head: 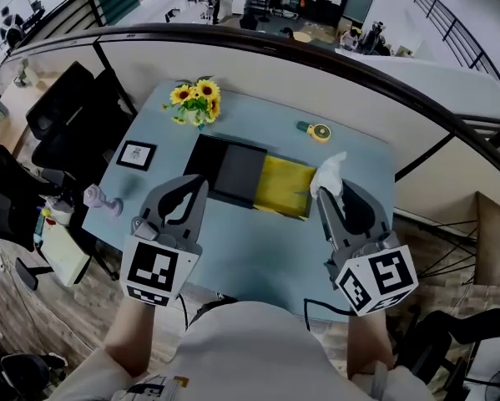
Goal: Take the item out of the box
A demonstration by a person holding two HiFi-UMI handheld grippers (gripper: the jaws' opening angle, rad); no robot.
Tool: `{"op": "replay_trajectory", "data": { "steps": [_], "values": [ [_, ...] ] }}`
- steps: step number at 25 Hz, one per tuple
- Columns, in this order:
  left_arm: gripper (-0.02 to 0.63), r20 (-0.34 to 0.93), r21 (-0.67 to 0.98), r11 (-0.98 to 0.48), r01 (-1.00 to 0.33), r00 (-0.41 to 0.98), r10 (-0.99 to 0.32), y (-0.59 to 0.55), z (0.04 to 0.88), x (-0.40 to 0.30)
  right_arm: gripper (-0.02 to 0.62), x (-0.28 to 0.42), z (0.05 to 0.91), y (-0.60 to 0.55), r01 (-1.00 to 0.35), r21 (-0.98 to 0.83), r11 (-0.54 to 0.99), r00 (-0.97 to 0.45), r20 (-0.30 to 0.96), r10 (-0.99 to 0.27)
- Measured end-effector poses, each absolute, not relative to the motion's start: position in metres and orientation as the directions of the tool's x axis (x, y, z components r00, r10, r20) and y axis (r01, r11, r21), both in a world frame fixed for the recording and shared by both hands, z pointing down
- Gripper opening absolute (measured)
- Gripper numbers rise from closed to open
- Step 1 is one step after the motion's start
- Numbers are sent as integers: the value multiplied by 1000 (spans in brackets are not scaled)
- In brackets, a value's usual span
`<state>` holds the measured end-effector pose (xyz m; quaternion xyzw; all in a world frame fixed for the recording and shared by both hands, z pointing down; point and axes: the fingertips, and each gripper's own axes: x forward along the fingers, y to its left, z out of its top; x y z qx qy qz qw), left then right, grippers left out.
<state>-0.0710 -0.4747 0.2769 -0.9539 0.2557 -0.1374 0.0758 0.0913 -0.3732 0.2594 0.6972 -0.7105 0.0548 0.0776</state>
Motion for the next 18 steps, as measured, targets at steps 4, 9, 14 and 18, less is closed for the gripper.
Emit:
{"op": "replay_trajectory", "data": {
  "steps": [4, 9, 14, 18],
  "values": [
    [3, 178, -202, -873, -443, 860, -478, -454, 267, -77, 114, 83, 260, -349, -999, 24, 24, -19, 198, -980],
    [3, 180, -173, -885, -431, 870, -459, -434, 274, -85, 114, 68, 277, -329, -998, 36, 53, -42, 259, -965],
    [3, 171, -143, -901, -410, 886, -431, -425, 276, -86, 115, 51, 284, -323, -997, 5, 83, -79, 268, -960],
    [3, 170, -148, -900, -410, 886, -432, -425, 273, -86, 115, 50, 288, -321, -997, -25, 77, -81, 260, -962]
  ]
}}
